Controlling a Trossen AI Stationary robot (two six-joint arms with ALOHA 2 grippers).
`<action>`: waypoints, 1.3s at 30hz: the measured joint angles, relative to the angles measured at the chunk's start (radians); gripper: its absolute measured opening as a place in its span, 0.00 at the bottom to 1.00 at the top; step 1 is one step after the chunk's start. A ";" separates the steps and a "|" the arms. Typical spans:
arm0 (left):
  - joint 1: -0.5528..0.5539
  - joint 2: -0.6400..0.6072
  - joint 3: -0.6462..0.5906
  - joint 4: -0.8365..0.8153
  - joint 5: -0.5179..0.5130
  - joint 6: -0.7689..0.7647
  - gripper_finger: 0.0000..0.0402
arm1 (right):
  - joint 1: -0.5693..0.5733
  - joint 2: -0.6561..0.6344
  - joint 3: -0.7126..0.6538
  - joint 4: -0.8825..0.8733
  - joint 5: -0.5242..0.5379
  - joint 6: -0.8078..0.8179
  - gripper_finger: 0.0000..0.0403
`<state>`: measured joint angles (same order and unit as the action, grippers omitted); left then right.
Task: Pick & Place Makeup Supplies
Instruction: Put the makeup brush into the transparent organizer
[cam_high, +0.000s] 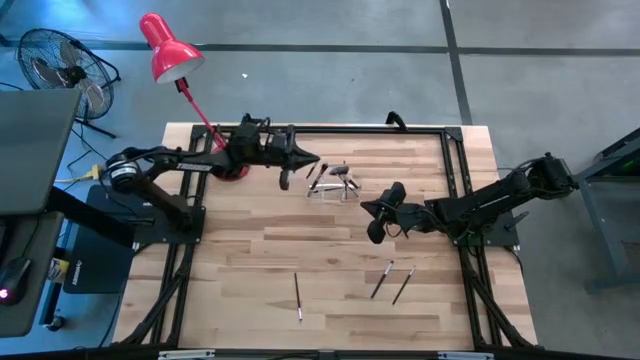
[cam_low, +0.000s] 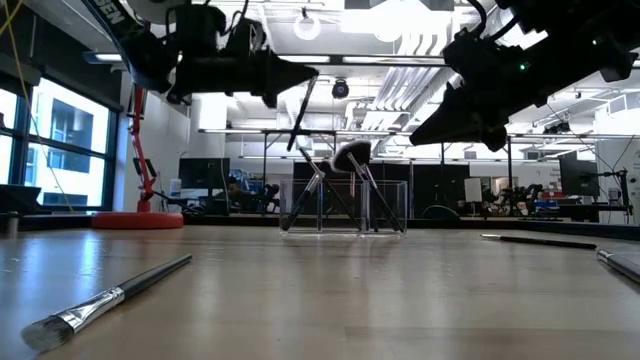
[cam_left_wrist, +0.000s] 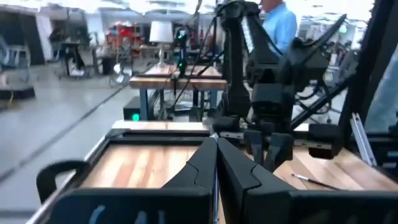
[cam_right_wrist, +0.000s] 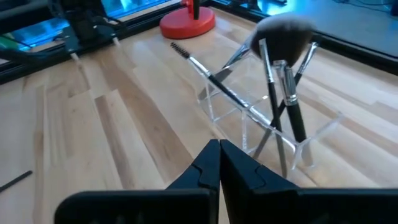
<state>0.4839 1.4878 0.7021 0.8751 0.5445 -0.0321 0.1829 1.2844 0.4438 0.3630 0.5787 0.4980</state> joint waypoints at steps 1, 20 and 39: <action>-0.001 0.007 0.000 -0.001 0.003 0.006 0.00 | 0.000 0.000 0.000 0.000 0.002 0.000 0.00; 0.000 0.147 0.004 0.005 -0.022 0.051 0.00 | 0.000 0.000 0.000 0.000 0.022 0.079 0.00; 0.000 0.169 0.004 -0.017 -0.115 0.028 0.13 | 0.000 0.000 0.000 0.000 0.034 0.079 0.01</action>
<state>0.4839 1.6566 0.7063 0.8580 0.4299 -0.0044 0.1829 1.2844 0.4437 0.3626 0.6125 0.5766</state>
